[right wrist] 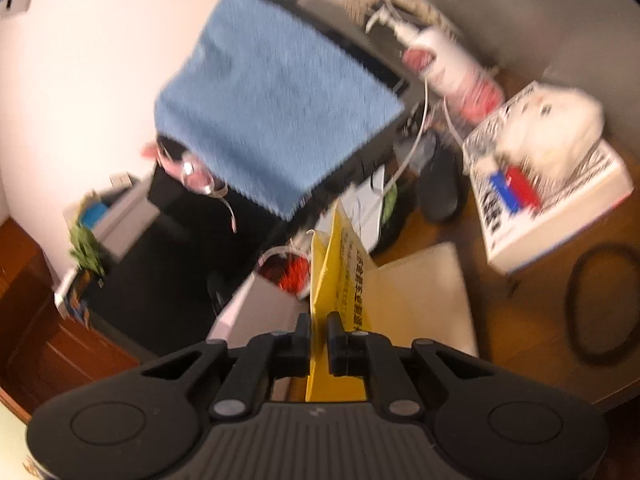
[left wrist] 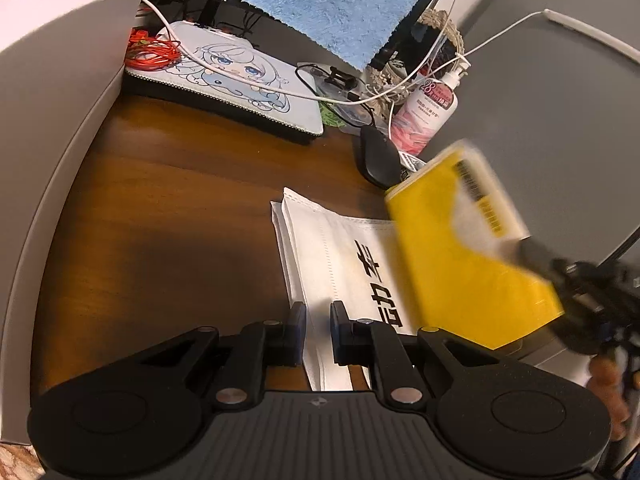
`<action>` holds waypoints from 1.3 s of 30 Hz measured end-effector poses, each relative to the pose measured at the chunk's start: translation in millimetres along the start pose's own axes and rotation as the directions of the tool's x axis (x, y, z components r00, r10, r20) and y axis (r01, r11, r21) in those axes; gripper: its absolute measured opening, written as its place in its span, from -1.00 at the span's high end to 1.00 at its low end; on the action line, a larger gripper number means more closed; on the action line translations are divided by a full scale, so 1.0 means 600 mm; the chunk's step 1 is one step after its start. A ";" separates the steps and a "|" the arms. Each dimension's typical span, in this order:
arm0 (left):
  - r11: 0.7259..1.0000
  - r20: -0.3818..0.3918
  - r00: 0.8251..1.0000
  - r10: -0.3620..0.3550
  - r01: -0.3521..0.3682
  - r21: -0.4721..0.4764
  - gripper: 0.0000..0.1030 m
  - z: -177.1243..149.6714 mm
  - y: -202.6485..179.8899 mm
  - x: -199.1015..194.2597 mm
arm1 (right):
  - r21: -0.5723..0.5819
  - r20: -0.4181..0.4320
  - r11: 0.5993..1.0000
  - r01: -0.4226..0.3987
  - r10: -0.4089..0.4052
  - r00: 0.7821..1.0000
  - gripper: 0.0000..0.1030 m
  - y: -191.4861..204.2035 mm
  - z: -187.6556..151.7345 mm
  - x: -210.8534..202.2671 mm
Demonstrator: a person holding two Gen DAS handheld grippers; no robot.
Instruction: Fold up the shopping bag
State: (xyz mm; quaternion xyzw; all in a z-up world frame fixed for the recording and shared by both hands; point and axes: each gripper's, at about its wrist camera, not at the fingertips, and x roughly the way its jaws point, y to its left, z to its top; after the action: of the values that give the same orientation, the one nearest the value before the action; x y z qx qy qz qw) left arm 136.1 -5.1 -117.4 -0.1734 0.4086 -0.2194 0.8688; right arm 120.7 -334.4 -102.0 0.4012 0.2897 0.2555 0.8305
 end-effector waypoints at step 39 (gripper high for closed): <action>0.996 0.172 0.985 -0.013 -0.002 0.085 0.76 0.036 -0.046 -0.054 | -0.072 -0.180 0.984 0.165 -0.176 0.968 1.00 -0.017 -0.086 0.109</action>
State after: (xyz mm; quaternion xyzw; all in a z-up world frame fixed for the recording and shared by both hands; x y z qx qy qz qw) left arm 128.1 -8.7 -70.7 -0.1559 0.3217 -0.2229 0.9069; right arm 133.2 -270.2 -155.1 0.3258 0.3919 0.2276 0.8298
